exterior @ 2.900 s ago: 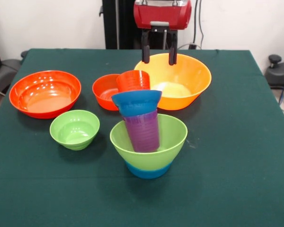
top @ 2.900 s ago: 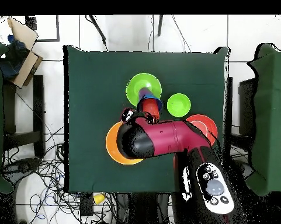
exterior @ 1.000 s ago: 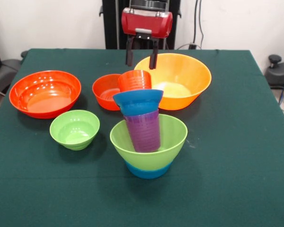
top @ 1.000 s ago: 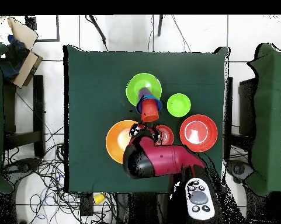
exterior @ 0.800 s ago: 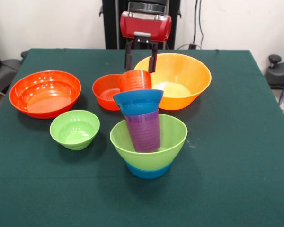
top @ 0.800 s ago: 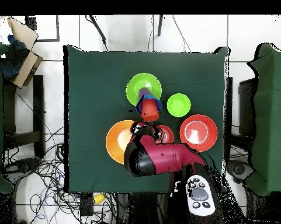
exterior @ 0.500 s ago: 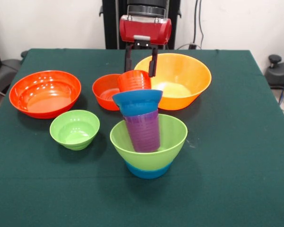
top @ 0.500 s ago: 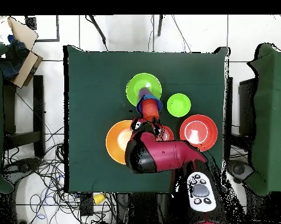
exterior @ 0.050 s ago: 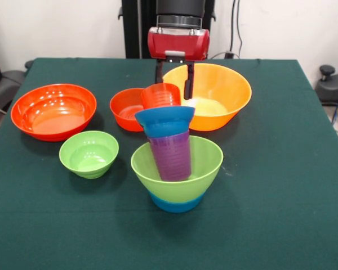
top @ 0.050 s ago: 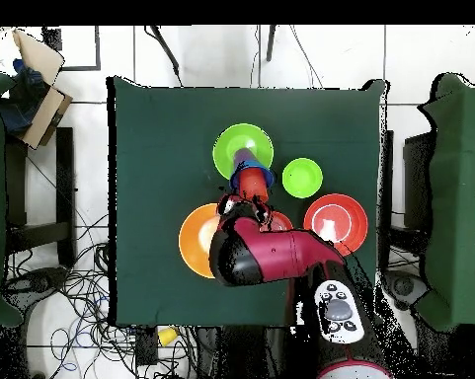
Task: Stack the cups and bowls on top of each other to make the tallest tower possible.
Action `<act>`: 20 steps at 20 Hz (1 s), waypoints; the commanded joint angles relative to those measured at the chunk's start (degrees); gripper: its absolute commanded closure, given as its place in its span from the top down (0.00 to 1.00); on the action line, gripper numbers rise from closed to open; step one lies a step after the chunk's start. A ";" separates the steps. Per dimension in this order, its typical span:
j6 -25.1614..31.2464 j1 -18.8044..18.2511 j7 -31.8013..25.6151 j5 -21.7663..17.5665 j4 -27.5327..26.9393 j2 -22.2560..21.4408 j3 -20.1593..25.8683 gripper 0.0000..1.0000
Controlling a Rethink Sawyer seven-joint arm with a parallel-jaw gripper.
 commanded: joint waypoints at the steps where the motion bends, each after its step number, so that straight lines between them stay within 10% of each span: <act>1: -2.21 -0.73 1.67 -2.88 -3.32 2.65 6.57 1.00; 20: 0.24 -0.99 -0.57 -2.78 -10.86 3.67 8.08 1.00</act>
